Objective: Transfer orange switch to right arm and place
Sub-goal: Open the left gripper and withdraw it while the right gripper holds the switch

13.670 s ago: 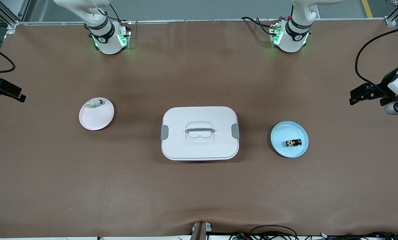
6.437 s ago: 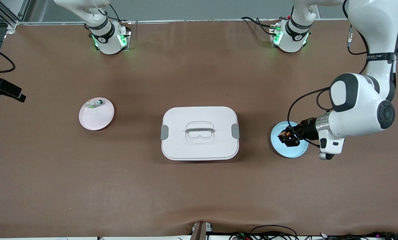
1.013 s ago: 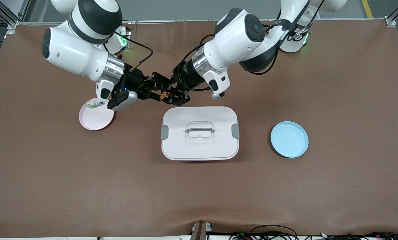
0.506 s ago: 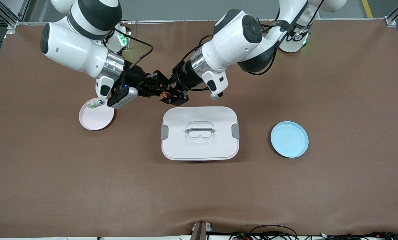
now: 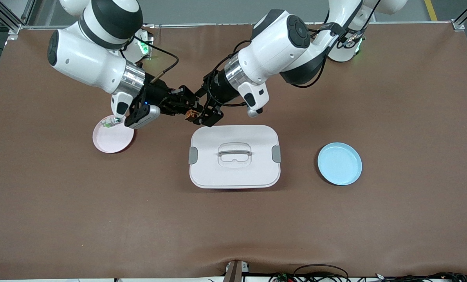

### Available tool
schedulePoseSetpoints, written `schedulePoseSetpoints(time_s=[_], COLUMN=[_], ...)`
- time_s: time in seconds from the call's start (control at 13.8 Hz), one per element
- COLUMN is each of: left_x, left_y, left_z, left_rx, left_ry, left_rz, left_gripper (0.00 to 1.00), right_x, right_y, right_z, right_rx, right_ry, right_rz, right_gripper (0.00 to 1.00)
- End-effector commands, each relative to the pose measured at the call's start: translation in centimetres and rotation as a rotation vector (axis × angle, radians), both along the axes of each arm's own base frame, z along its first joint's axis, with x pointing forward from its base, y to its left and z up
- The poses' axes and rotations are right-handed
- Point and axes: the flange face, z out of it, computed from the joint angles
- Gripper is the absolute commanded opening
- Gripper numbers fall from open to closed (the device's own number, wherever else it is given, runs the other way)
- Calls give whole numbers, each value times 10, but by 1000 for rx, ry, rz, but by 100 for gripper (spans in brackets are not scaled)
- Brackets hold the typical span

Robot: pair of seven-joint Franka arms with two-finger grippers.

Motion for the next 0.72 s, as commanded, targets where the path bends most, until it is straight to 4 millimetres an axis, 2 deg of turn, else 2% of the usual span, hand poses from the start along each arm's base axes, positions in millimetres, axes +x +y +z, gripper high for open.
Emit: schedulePoseSetpoints(time_s=[0.0,0.07,0.22,0.36,0.51,0.65], left_x=[3,3,10,14,21,19], left_y=[8,12,27,44,71,88], left_z=[13,18,27,41,56,57], left_rx=[3,3,23,50,72,131], left_ry=[-24,-27,-28,-26,-14,-7], left_rz=[12,12,12,4,5,-89], left_gripper=[100,100,100,100,100,100], right_x=[-1,0,5,8,12,17], right_y=[-9,-14,-35,-58,-77,-106], right_z=[2,3,4,6,9,5], right_rx=[-82,-186,-343,-441,-525,-575], right_ry=[-44,-119,-201,-284,-382,-393], right_rz=[47,148,340,512,710,837], right_gripper=[0,0,0,0,0,0])
